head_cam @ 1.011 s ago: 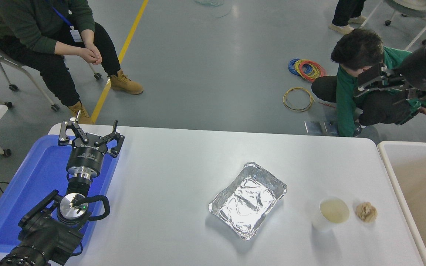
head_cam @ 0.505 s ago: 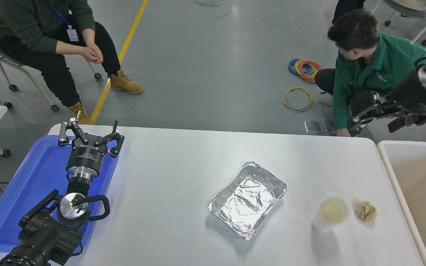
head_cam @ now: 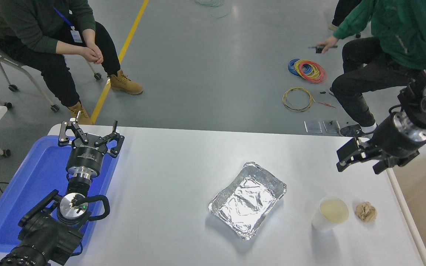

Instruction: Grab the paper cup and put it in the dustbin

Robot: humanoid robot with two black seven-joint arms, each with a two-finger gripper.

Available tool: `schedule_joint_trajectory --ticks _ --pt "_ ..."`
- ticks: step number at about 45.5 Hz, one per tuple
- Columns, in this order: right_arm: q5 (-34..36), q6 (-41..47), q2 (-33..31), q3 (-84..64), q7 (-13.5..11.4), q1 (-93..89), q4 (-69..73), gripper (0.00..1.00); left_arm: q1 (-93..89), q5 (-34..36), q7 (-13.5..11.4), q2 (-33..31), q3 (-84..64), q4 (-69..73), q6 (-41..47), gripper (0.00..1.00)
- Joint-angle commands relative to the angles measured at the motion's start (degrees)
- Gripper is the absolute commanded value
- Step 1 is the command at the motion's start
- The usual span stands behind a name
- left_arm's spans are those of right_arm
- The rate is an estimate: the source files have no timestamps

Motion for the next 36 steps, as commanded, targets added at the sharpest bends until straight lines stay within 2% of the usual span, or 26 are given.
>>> schedule_joint_trajectory --ticks 1,36 --pt "-2.2 -3.6 0.3 0.5 0.4 -5.2 0.1 1.00 0.0 0.0 0.0 -0.1 0.0 0.0 0.0 1.00" --pt "-3.1 -16.9 0.9 3.4 0.5 -18.2 -2.9 0.94 0.0 0.0 0.0 -0.1 0.0 0.0 0.0 1.00"
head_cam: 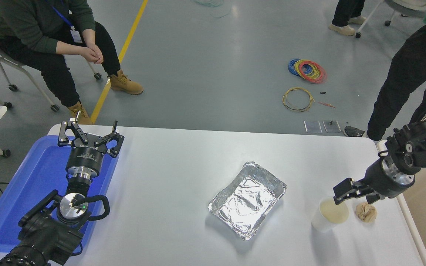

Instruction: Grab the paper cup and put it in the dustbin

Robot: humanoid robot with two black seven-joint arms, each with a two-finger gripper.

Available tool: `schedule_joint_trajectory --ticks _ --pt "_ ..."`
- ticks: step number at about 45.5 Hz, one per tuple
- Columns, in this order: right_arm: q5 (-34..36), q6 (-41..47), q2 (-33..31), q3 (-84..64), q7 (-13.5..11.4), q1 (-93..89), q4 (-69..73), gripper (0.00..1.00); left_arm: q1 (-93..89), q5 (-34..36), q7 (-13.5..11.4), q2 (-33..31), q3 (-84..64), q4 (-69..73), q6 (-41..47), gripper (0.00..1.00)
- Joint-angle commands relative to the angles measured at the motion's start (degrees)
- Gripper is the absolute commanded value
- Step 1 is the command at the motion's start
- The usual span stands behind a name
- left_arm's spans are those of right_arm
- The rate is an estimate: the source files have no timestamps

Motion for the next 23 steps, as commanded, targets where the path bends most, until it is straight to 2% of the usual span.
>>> schedule_joint_trajectory --ticks 1,4,18,23 --pt "0.4 -3.7 0.1 1.7 0.0 -4.5 -1.8 0.94 0.0 0.0 0.0 0.0 0.0 0.0 0.1 1.00" --pt "0.4 -4.4 0.1 2.2 0.0 -5.7 -2.1 0.90 0.0 0.0 0.0 -0.1 0.0 0.0 0.0 1.00" --pt "0.6 -7.9 2.3 2.3 0.0 -10.6 -6.2 0.87 0.0 0.0 0.0 0.0 0.0 0.0 0.0 1.00" --pt "0.6 -8.5 2.8 2.4 0.0 -11.7 -7.1 0.81 0.0 0.0 0.0 0.0 0.0 0.0 0.1 1.00"
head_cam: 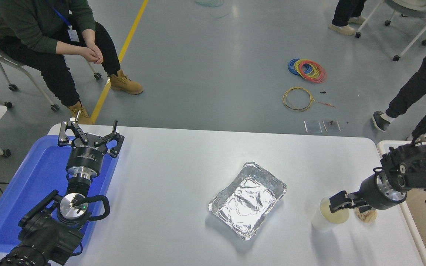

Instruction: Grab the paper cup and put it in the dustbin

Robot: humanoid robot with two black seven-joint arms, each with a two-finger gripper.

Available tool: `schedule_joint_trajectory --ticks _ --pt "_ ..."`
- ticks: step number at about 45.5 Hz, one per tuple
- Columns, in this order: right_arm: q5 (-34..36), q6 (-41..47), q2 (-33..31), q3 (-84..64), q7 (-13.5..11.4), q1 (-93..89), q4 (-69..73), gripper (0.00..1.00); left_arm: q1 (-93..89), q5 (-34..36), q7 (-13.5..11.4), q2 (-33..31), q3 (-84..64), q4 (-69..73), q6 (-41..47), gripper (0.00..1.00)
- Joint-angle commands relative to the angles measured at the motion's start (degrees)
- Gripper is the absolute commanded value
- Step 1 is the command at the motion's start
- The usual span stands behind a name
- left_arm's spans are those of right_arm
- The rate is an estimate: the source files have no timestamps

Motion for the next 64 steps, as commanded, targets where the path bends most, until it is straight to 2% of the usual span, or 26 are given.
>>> schedule_joint_trajectory --ticks 1,6,18,19,35,53,64 --pt "0.2 -2.2 1.4 0.3 0.0 -3.4 -2.6 0.78 0.0 0.0 0.0 0.0 0.0 0.0 0.0 1.00" --pt "0.1 -2.5 1.6 0.3 -0.1 -4.2 -2.7 0.66 0.0 0.0 0.0 -0.1 0.0 0.0 0.0 1.00" --pt "0.2 -2.7 2.6 -0.5 -0.1 -3.3 -2.7 0.02 0.0 0.0 0.0 -0.1 0.0 0.0 0.0 1.00" --pt "0.3 -2.5 2.5 -0.6 0.0 -3.1 -2.7 0.00 0.0 0.0 0.0 -0.1 0.0 0.0 0.0 1.00" --pt "0.1 -1.7 0.7 -1.3 0.1 2.4 -0.9 0.00 0.0 0.0 0.0 -0.1 0.0 0.0 0.0 1.00" --pt "-0.4 8.2 -5.4 -5.5 0.1 24.8 7.1 0.00 0.0 0.0 0.0 -0.1 0.0 0.0 0.0 1.00" --pt "-0.4 17.2 -5.6 -6.7 0.1 38.0 8.2 0.00 0.0 0.0 0.0 0.0 0.0 0.0 0.0 1.00"
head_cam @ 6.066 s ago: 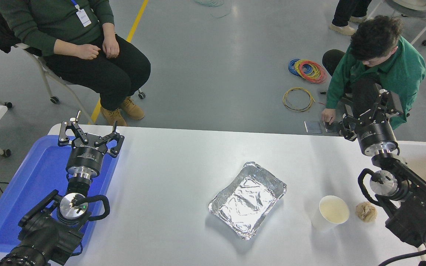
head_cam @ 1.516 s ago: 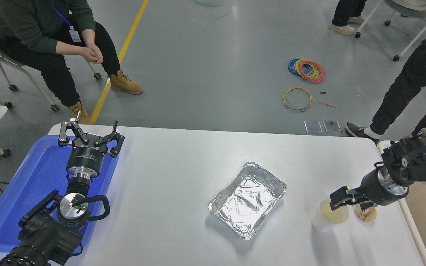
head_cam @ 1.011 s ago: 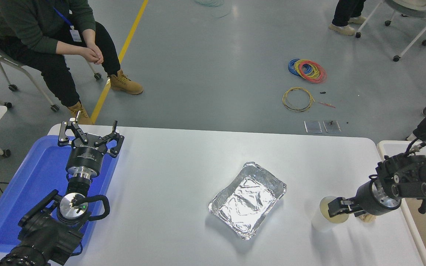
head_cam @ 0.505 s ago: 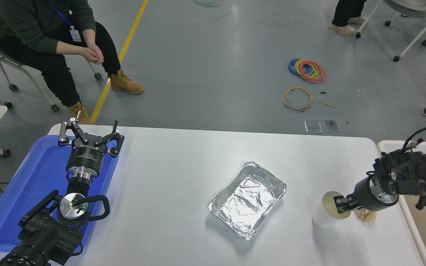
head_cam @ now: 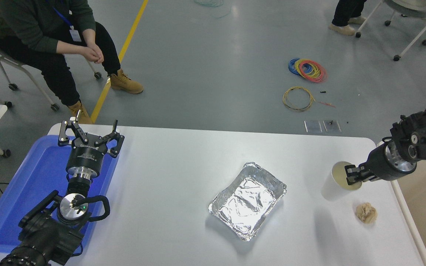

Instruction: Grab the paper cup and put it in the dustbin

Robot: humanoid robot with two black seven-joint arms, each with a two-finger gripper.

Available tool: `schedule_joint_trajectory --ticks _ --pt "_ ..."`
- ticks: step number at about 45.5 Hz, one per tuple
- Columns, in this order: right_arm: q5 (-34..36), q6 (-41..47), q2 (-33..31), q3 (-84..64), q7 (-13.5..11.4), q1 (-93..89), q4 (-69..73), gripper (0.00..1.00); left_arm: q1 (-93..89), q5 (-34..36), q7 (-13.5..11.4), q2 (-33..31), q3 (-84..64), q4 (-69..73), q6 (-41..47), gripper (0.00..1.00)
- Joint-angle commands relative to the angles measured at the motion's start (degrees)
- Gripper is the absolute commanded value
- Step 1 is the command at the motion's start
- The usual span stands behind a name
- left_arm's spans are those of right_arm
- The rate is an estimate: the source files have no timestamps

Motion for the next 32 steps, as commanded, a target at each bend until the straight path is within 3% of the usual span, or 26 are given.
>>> schedule_joint_trajectory --ticks 1,14,32 --pt "0.0 8.6 -1.2 -1.4 0.0 13.7 2.1 0.00 0.0 0.0 0.0 0.0 0.0 0.0 0.0 1.00" --pt "0.0 15.3 -1.7 -1.5 0.0 21.9 2.1 0.00 0.0 0.0 0.0 0.0 0.0 0.0 0.0 1.00" --pt "-0.1 16.4 -1.7 -1.5 0.0 23.6 2.1 0.00 0.0 0.0 0.0 0.1 0.0 0.0 0.1 1.00"
